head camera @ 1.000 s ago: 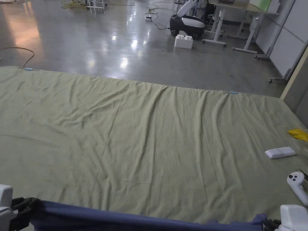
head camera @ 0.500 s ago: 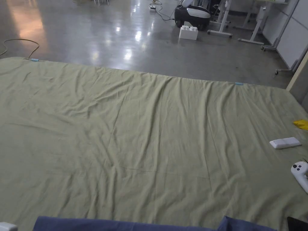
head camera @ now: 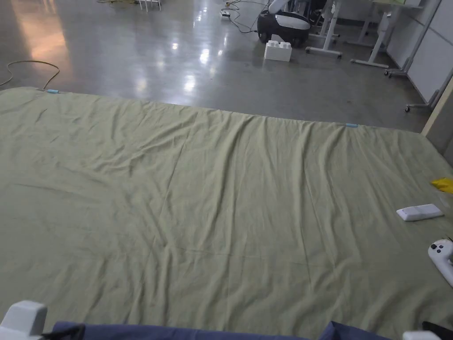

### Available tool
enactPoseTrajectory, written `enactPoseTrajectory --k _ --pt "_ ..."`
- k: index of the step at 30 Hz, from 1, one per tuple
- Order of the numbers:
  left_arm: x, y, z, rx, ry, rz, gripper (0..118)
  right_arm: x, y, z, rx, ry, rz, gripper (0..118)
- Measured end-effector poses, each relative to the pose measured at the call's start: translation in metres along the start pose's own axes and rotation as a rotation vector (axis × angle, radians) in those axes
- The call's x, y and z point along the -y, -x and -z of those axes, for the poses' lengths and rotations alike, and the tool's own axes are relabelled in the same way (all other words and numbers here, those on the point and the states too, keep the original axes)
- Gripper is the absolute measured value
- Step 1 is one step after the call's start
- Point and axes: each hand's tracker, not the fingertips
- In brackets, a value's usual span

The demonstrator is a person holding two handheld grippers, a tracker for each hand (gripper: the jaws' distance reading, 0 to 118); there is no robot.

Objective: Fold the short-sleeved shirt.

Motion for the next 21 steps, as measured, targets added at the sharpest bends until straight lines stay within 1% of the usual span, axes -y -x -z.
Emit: enactPoseTrajectory --k 3,5,8,10,12,13,14,15,16,17,18,19,20,21 --pt "-0.030 -0.019 0.002 -0.010 -0.104 -0.009 72 -0.033 0.010 -0.003 -0.040 -0.181 0.099 89" --pt "-0.050 -0.039 0.001 -0.035 -0.182 0.012 71 -0.054 0.021 -0.005 -0.036 -0.288 0.144 89" --pt "-0.076 -0.064 -0.004 -0.066 -0.310 0.014 70 -0.077 0.039 -0.010 -0.029 -0.484 0.191 89" --pt "-0.089 -0.081 -0.010 -0.089 -0.394 0.001 70 -0.091 0.049 -0.014 -0.025 -0.560 0.203 89" --pt "-0.099 -0.095 -0.017 -0.110 -0.485 0.000 63 -0.100 0.057 -0.017 0.002 -0.642 0.209 89" --pt "-0.105 -0.102 -0.023 -0.120 -0.522 -0.011 59 -0.105 0.061 -0.021 0.025 -0.686 0.199 88" --pt "-0.109 -0.106 -0.026 -0.125 -0.542 -0.020 51 -0.108 0.063 -0.024 0.040 -0.706 0.199 85" --pt "-0.112 -0.110 -0.029 -0.126 -0.568 -0.032 42 -0.111 0.065 -0.026 0.036 -0.704 0.212 79" --pt "-0.115 -0.113 -0.033 -0.118 -0.591 -0.049 31 -0.115 0.067 -0.028 0.036 -0.713 0.217 68" --pt "-0.120 -0.115 -0.035 -0.122 -0.610 -0.071 17 -0.117 0.068 -0.031 0.039 -0.750 0.219 43" --pt "-0.122 -0.118 -0.037 -0.137 -0.626 -0.083 15 -0.119 0.069 -0.032 0.031 -0.739 0.231 24" --pt "-0.124 -0.120 -0.040 -0.125 -0.630 -0.085 11 -0.121 0.070 -0.033 0.042 -0.745 0.232 16" --pt "-0.125 -0.122 -0.041 -0.124 -0.639 -0.086 6 -0.122 0.071 -0.035 0.056 -0.754 0.236 16" --pt "-0.128 -0.123 -0.043 -0.130 -0.652 -0.084 6 -0.123 0.070 -0.035 0.042 -0.755 0.250 14"
